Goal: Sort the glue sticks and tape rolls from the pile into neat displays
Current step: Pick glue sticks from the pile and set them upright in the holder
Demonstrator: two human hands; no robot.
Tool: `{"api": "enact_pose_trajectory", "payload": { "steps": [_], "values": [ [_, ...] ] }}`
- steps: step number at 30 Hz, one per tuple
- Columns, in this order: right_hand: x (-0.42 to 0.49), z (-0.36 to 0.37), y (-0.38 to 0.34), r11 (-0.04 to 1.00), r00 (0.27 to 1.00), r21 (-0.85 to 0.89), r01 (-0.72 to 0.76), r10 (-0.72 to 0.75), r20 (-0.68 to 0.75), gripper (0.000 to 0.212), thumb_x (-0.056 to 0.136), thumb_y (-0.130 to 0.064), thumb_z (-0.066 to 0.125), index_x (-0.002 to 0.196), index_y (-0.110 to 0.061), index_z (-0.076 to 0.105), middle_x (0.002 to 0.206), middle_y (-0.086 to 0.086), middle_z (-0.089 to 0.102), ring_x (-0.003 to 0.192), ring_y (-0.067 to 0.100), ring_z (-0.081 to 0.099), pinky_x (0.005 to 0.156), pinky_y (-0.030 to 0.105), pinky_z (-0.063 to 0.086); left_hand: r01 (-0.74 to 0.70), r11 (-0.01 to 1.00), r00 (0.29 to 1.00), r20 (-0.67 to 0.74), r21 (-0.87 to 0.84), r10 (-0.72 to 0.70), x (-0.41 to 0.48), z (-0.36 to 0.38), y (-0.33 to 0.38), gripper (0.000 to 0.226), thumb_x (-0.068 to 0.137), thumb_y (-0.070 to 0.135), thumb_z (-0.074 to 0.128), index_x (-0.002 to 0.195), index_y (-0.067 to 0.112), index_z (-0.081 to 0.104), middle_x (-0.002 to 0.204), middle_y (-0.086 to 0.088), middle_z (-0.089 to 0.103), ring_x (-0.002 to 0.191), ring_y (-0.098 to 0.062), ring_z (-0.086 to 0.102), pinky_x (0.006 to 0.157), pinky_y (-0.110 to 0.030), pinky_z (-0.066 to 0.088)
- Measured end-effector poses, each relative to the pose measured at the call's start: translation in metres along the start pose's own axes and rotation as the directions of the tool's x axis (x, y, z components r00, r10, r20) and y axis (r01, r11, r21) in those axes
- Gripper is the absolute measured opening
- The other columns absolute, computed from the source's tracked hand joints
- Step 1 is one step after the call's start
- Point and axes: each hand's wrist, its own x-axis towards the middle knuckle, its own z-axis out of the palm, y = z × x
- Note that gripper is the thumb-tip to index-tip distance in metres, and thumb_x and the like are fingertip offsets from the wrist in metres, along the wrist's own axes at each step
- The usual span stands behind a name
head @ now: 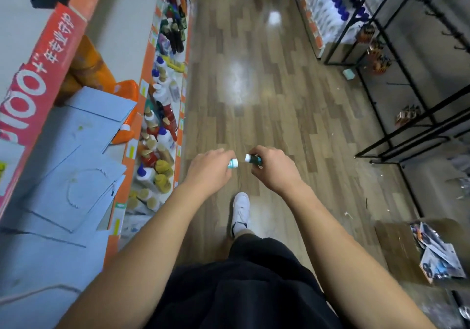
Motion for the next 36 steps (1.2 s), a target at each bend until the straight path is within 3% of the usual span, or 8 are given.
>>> {"api": "enact_pose_trajectory", "payload": {
  "steps": [10, 19, 25, 30, 36],
  "values": [
    [0.179, -0.047, 0.021, 0.997, 0.997, -0.022, 0.075, -0.074, 0.028, 0.036, 0.081, -0.017, 0.060, 0.116, -0.025, 0.063, 0.108, 0.007, 0.066, 0.101, 0.031, 0.060, 0.077, 0.039, 0.050, 0.085, 0.995, 0.996, -0.006, 0.060, -0.085, 0.165, -0.041, -0.036, 0.027, 0.091, 0.019, 0.049, 0.116, 0.023, 0.057, 0.110, -0.002, 0.059, 0.108, -0.029, 0.058, 0.085, -0.040, 0.047],
    [0.309, -0.079, 0.030, 0.995, 0.995, -0.033, 0.090, -0.089, 0.035, 0.032, 0.084, -0.020, 0.060, 0.116, -0.023, 0.063, 0.109, 0.007, 0.065, 0.101, 0.031, 0.061, 0.079, 0.040, 0.051, 0.135, 0.991, 0.990, -0.038, -0.001, -0.135, 0.288, -0.075, -0.066, 0.026, 0.091, 0.016, 0.051, 0.115, 0.023, 0.058, 0.107, -0.002, 0.059, 0.102, -0.027, 0.058, 0.074, -0.035, 0.042],
    [0.396, -0.089, 0.035, 0.998, 0.998, -0.021, 0.055, -0.054, 0.043, 0.034, 0.084, -0.018, 0.059, 0.117, -0.025, 0.063, 0.111, 0.005, 0.068, 0.102, 0.031, 0.062, 0.080, 0.039, 0.050, 0.104, 0.993, 0.993, -0.040, -0.057, -0.107, 0.377, -0.087, -0.098, 0.026, 0.091, 0.017, 0.053, 0.116, 0.023, 0.059, 0.107, -0.001, 0.059, 0.101, -0.027, 0.059, 0.078, -0.037, 0.046],
    [0.482, -0.102, 0.025, 1.000, 0.998, -0.009, 0.019, -0.019, 0.055, 0.034, 0.084, -0.015, 0.058, 0.116, -0.024, 0.062, 0.112, 0.003, 0.068, 0.102, 0.031, 0.061, 0.077, 0.038, 0.050, 0.097, 0.992, 0.993, -0.051, -0.082, -0.102, 0.456, -0.106, -0.141, 0.027, 0.091, 0.020, 0.054, 0.117, 0.024, 0.058, 0.106, 0.001, 0.059, 0.096, -0.024, 0.060, 0.068, -0.032, 0.041],
    [0.578, -0.123, 0.007, 1.000, 0.999, 0.017, -0.017, 0.017, 0.034, 0.035, 0.085, -0.014, 0.059, 0.119, -0.023, 0.060, 0.114, 0.005, 0.066, 0.102, 0.029, 0.062, 0.077, 0.039, 0.052, 0.052, 0.996, 0.998, -0.030, -0.067, -0.054, 0.546, -0.145, -0.179, 0.025, 0.090, 0.021, 0.053, 0.114, 0.025, 0.060, 0.108, 0.001, 0.060, 0.100, -0.027, 0.060, 0.075, -0.036, 0.047]
  ]
}}
